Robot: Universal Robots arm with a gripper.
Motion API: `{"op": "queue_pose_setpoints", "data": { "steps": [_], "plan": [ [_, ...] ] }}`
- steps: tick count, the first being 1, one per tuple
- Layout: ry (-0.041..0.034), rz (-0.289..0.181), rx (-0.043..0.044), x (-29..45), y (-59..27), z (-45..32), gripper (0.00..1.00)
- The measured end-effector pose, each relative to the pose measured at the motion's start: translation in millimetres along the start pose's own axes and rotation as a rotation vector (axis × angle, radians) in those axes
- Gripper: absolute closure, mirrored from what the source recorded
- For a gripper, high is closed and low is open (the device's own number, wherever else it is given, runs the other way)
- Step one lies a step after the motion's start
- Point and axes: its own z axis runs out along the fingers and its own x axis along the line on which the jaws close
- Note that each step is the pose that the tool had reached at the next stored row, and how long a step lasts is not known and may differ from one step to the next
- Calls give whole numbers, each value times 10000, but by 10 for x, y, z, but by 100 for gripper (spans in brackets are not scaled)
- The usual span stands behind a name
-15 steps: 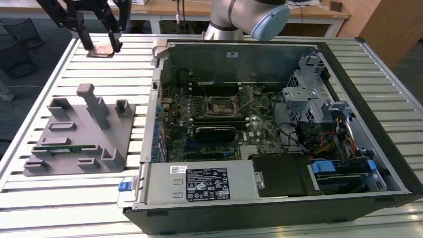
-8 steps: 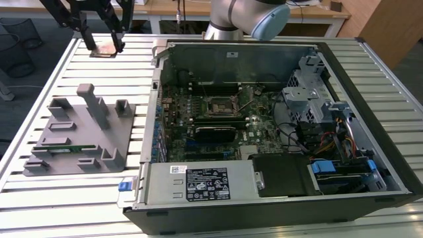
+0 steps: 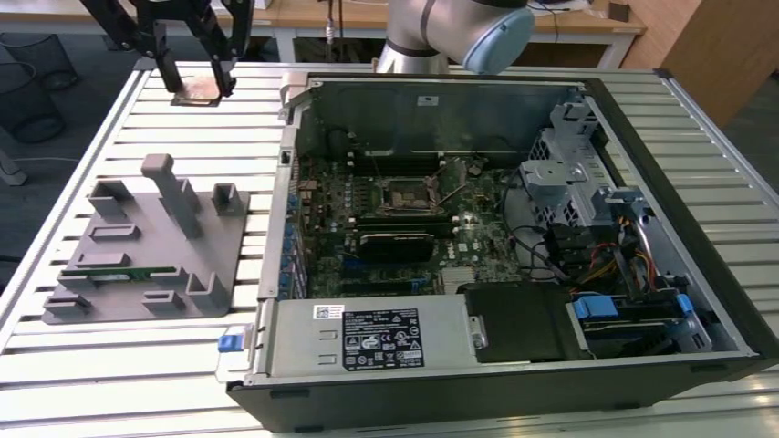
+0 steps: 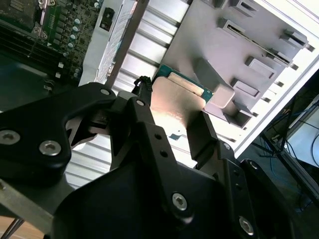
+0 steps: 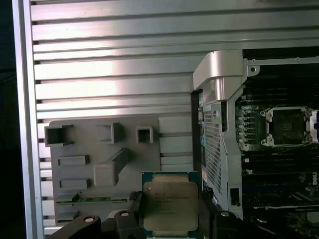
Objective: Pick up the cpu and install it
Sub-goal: 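Pick up the cpu and move it towards the insertion slot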
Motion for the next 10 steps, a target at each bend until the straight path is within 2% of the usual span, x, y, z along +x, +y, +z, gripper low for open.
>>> {"op": "queue_pose_setpoints", "data": {
  "steps": [10],
  "plan": [
    [0,0,0,-78,5,-1,47]
  ]
}}
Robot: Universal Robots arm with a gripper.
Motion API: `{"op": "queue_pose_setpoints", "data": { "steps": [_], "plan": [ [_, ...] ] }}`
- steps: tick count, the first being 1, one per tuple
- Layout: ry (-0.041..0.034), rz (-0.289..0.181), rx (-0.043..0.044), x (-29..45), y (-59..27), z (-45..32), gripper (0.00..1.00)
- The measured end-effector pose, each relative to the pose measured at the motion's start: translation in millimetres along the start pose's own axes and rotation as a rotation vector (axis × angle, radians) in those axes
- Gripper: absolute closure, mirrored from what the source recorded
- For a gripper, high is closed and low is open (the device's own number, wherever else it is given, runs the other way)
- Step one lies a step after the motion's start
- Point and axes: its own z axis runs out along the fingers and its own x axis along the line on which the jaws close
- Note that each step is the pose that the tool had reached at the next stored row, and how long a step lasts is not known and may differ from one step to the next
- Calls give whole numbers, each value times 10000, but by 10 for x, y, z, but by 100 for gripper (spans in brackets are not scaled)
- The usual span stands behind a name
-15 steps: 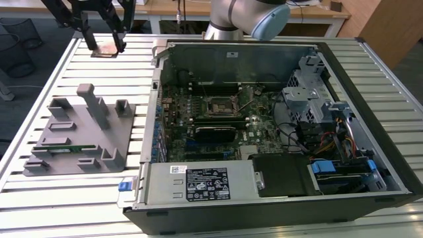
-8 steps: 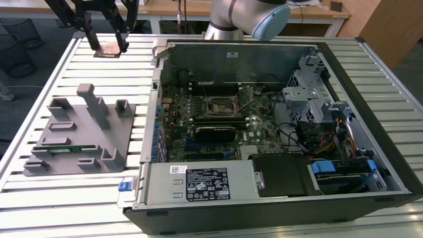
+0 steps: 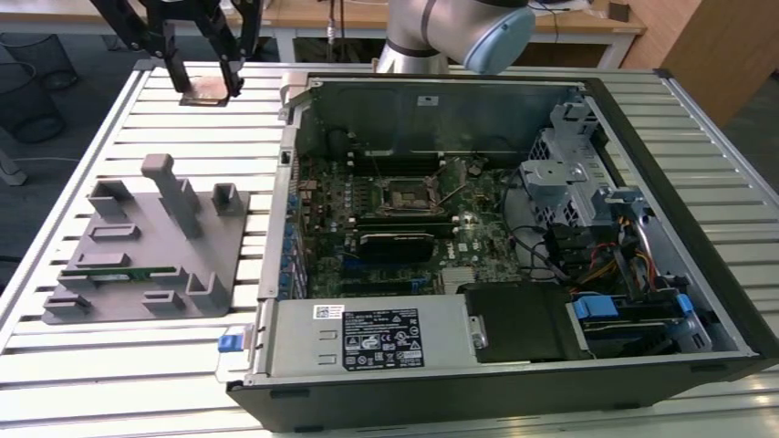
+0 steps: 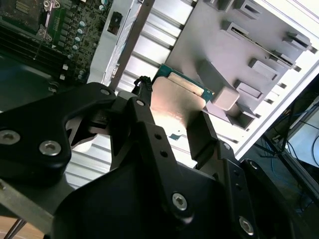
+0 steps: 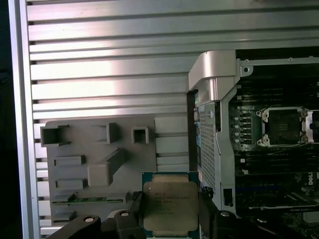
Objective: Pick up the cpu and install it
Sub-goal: 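Pick up the cpu and move it towards the insertion slot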
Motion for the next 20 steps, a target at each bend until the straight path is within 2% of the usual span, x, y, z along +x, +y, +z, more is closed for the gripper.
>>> {"op": "queue_pose_setpoints", "data": {
  "steps": [20],
  "plan": [
    [0,0,0,-152,10,-2,47]
  ]
}}
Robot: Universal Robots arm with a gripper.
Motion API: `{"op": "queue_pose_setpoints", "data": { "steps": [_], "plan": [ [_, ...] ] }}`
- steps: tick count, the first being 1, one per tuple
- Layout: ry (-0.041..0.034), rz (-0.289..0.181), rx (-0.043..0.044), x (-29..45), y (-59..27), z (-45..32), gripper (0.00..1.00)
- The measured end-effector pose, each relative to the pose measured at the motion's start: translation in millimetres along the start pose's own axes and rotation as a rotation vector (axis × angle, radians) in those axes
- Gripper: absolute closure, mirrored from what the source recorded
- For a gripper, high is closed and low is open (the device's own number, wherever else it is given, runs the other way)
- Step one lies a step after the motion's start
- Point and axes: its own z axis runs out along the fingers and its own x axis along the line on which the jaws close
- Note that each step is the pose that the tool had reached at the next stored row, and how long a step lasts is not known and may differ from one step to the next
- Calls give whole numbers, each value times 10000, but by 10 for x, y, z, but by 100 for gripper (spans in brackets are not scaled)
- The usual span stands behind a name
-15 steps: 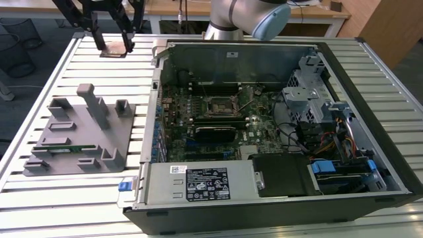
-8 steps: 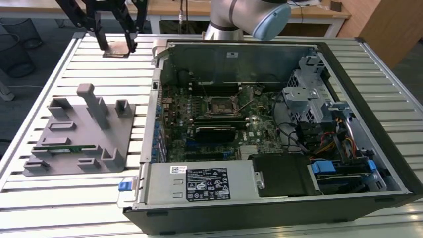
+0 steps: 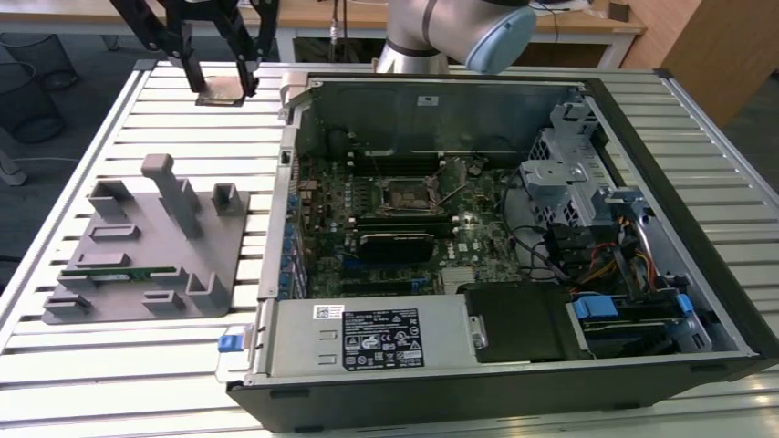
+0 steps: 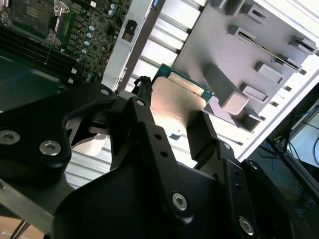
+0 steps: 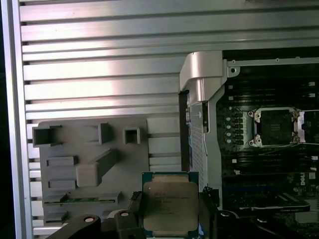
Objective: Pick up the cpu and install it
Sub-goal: 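Pick up the cpu and move it towards the insertion slot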
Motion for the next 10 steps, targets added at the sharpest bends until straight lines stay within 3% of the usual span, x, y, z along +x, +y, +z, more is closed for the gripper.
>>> {"op": "queue_pose_setpoints", "data": {
  "steps": [10],
  "plan": [
    [0,1,-1,-85,6,-1,47]
  ]
}}
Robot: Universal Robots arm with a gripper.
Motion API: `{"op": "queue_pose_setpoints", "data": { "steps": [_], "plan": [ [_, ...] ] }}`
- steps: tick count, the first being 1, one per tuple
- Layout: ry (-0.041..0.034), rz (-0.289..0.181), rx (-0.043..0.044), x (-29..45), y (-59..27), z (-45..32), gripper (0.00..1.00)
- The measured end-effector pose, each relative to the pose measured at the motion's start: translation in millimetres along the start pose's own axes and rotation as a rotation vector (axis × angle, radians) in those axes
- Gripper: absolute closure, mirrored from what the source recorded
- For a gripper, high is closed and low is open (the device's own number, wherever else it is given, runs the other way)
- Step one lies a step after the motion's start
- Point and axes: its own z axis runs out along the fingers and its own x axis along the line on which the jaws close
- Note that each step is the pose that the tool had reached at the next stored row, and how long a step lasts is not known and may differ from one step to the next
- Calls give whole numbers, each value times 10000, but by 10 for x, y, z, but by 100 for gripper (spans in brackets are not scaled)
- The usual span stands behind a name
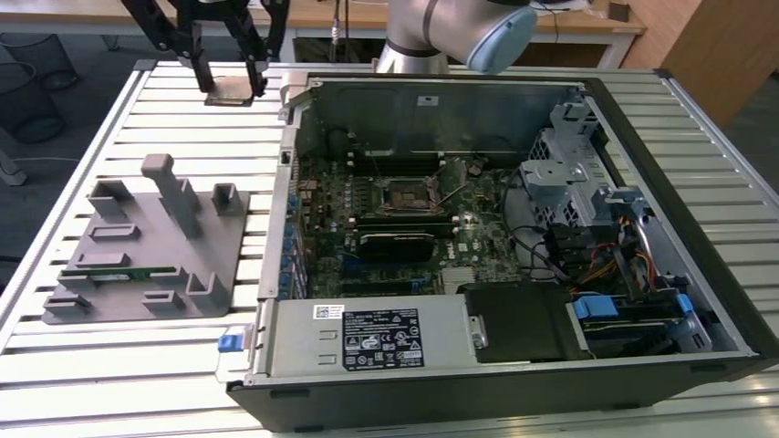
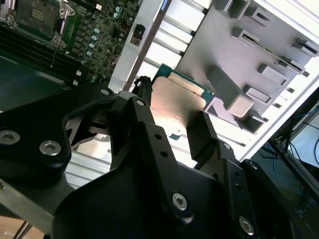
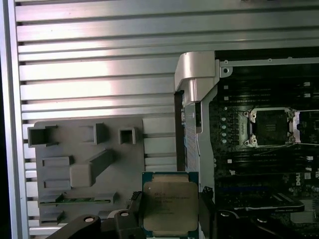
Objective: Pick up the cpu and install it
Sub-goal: 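Pick up the cpu and move it towards the insertion slot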
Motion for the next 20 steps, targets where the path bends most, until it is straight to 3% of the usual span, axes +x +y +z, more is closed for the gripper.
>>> {"op": "queue_pose_setpoints", "data": {
  "steps": [20],
  "plan": [
    [0,0,0,-150,10,-2,47]
  ]
}}
